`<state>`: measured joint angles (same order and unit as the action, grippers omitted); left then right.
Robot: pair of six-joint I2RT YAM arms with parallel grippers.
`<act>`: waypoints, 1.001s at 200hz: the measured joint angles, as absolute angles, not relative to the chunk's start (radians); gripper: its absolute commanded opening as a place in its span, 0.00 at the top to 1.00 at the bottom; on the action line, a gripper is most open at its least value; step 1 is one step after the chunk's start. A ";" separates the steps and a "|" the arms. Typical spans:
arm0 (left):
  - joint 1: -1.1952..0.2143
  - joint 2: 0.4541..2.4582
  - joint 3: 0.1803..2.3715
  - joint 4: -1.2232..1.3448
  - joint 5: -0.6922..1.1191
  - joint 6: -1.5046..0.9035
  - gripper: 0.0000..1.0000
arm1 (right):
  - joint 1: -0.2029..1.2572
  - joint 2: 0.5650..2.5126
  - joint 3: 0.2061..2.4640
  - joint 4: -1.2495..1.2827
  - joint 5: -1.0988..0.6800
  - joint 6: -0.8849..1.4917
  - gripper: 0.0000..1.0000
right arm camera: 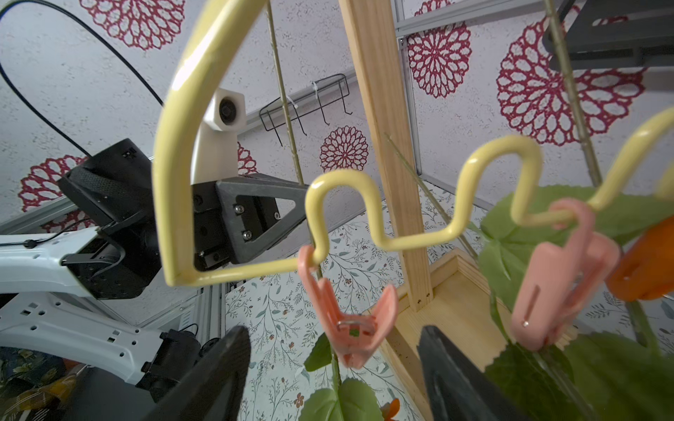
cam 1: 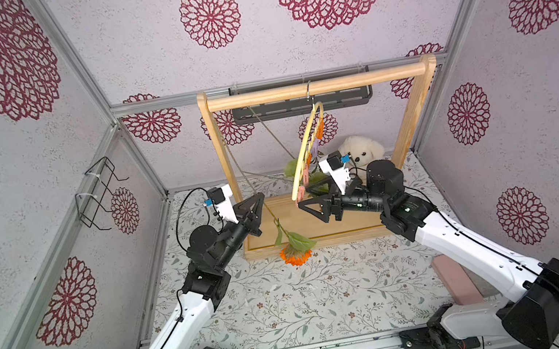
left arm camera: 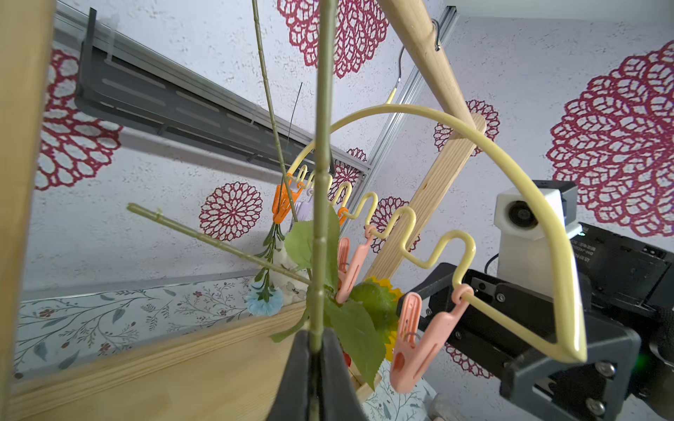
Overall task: Dry the flowers on a clothes hanger
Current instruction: Open the clamp at the hanger.
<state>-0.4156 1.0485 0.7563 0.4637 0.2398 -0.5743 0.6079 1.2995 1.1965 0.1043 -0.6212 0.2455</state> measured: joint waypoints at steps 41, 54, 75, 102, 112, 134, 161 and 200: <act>-0.446 1.087 0.756 0.555 0.188 -0.620 1.00 | 0.619 1.336 1.242 0.105 -0.593 0.249 0.39; -0.451 1.097 0.751 0.585 0.168 -0.639 1.00 | 0.620 1.346 1.251 0.105 -0.585 0.250 0.46; -0.453 1.105 0.750 0.615 0.143 -0.661 1.00 | 0.622 1.354 1.257 0.106 -0.579 0.253 0.51; -0.454 1.107 0.750 0.641 0.117 -0.684 1.00 | 0.623 1.354 1.257 0.106 -0.578 0.257 0.58; -0.454 1.107 0.750 0.649 0.113 -0.692 1.00 | 0.624 1.354 1.257 0.107 -0.577 0.256 0.59; -0.454 1.111 0.750 0.665 0.099 -0.712 1.00 | 0.624 1.354 1.257 0.107 -0.576 0.257 0.61; -0.454 1.125 0.750 0.678 0.093 -0.735 1.00 | 0.625 1.354 1.257 0.107 -0.573 0.263 0.50; -0.454 1.143 0.750 0.697 0.096 -0.757 1.00 | 0.625 1.354 1.257 0.107 -0.570 0.265 0.55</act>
<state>-0.4538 1.1435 0.7502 0.6968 0.0956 -0.7570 0.6254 1.3544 1.2568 0.1070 -0.5697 0.2649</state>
